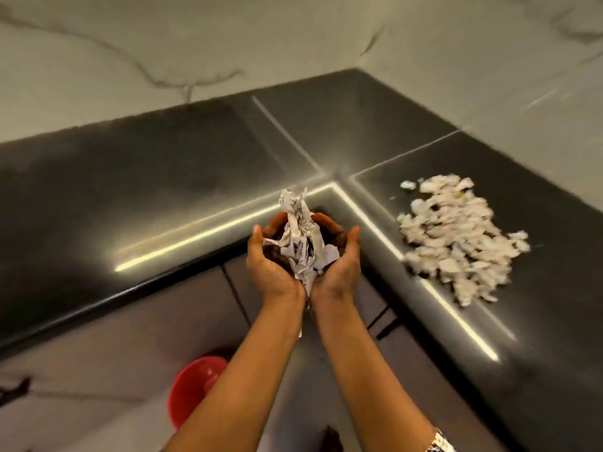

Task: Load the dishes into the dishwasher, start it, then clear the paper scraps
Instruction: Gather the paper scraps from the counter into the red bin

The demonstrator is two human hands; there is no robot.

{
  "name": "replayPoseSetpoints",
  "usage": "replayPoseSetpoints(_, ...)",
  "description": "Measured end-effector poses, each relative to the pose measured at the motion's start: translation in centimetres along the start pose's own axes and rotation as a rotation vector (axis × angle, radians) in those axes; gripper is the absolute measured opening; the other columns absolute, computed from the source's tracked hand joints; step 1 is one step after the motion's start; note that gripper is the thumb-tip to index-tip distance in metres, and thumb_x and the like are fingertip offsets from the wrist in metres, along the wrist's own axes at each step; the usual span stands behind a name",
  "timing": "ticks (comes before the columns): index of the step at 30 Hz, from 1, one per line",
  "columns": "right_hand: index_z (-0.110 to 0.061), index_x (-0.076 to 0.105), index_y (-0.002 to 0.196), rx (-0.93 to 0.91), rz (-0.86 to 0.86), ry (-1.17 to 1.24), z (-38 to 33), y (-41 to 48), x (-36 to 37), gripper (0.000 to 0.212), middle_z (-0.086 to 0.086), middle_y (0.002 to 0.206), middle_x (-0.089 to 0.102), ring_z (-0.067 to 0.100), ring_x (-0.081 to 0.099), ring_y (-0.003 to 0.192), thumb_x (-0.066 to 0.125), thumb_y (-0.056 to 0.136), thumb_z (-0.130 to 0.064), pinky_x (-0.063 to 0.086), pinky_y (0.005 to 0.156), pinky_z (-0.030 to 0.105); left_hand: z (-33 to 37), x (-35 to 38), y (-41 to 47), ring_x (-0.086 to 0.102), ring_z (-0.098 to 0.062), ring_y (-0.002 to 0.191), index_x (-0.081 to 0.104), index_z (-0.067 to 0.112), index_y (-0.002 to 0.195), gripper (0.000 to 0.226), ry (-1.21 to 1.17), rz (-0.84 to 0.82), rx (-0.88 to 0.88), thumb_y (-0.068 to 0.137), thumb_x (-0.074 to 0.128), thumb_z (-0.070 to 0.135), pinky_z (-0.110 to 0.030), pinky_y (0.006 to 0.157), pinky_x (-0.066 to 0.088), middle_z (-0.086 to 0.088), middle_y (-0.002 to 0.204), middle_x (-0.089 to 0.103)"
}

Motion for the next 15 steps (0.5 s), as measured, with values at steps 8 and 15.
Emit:
replayPoseSetpoints(8,-0.003,0.065,0.085,0.383,0.328,-0.111,22.8,-8.9,-13.8,0.057,0.016,0.079,0.071,0.029,0.067,0.074,0.028,0.098,-0.045,0.051,0.077,0.038,4.3,-27.2,-2.2,0.070,-0.030,0.073,0.071,0.009,0.071,0.045,-0.005,0.477,-0.073,0.092,0.042,0.037,-0.033,0.067,0.055,-0.015,0.078,0.071)
replayPoseSetpoints(15,-0.004,0.056,0.069,0.660,0.570,-0.142,41.1,-9.6,-26.2,0.056,0.014,0.055,0.065,0.026,0.064,0.048,0.028,0.100,-0.041,0.047,0.067,0.031,3.6,-50.1,1.1,0.063,-0.034,0.079,0.066,0.007,0.089,0.029,0.061,0.877,-0.135,0.082,0.049,0.029,-0.040,0.082,0.052,-0.022,0.112,0.061)
Point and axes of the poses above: each hand's wrist, its own y-axis towards the middle knuckle, its own x-axis out of the palm, z = x × y, the point moved 7 cm from there along y, towards the middle knuckle
